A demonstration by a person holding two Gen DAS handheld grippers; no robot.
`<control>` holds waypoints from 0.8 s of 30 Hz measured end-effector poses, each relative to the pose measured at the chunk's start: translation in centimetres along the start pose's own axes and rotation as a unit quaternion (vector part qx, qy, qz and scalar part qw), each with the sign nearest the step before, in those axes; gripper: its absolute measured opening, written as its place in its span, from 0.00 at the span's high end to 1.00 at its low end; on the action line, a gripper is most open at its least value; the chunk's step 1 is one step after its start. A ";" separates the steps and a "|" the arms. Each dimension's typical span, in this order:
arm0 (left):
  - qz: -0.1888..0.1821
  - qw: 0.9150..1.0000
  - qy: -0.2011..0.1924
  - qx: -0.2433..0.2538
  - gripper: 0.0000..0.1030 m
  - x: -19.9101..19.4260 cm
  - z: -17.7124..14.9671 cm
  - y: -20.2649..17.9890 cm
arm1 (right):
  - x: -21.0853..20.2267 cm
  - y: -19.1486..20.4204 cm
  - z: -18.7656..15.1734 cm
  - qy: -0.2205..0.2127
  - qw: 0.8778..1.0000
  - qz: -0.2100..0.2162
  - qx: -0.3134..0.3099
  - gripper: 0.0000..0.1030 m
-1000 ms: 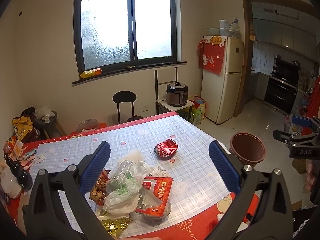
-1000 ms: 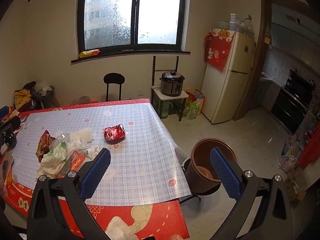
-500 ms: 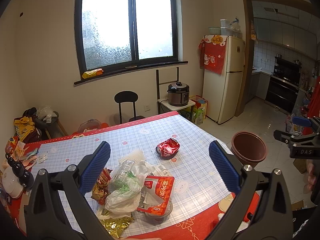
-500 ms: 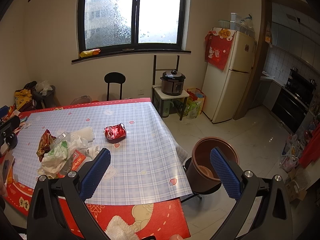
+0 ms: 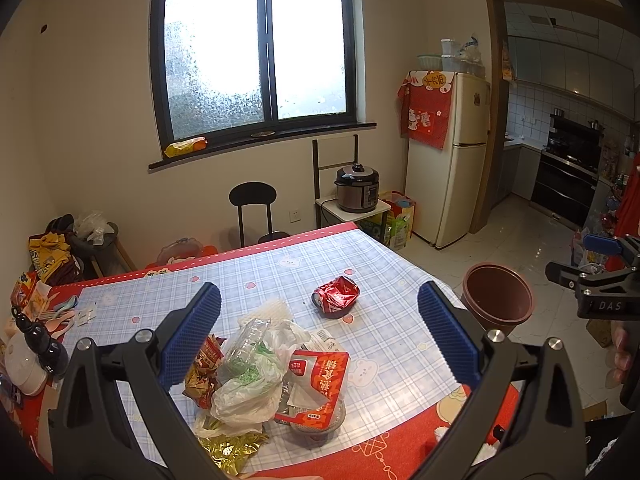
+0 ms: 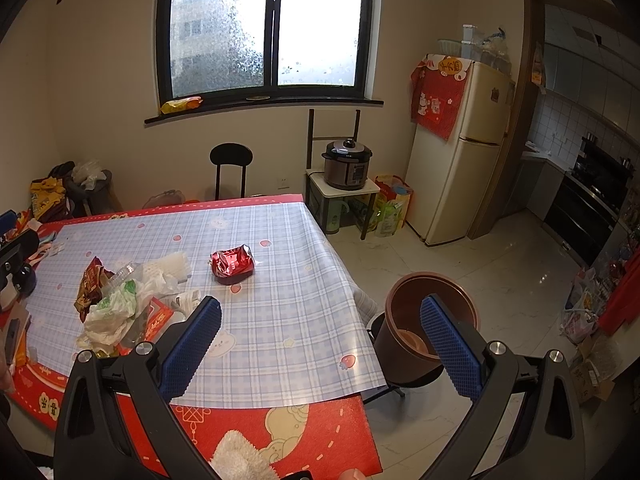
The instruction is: Collect trash
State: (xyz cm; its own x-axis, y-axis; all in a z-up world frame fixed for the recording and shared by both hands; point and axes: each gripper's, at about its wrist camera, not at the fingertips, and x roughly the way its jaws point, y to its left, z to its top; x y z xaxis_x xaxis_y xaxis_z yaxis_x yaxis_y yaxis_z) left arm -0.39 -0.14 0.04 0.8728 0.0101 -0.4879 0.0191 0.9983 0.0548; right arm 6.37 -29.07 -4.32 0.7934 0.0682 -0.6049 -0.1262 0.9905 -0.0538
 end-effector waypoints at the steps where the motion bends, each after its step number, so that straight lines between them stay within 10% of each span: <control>1: 0.000 1.000 0.000 0.000 0.06 0.0 0.0 0.0 | 0.0 0.0 0.0 0.000 1.000 0.000 0.000 0.05; 24: 0.001 1.000 -0.001 -0.001 0.06 -0.2 0.2 0.1 | 0.1 0.2 -0.2 0.002 1.000 0.001 0.001 0.05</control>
State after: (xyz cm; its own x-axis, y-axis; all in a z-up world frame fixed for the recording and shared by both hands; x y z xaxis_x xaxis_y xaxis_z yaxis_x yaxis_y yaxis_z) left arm -0.45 -0.10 0.25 0.8738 0.0115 -0.4862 0.0168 0.9984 0.0538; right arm 6.33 -28.84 -4.57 0.7909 0.0706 -0.6079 -0.1278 0.9905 -0.0512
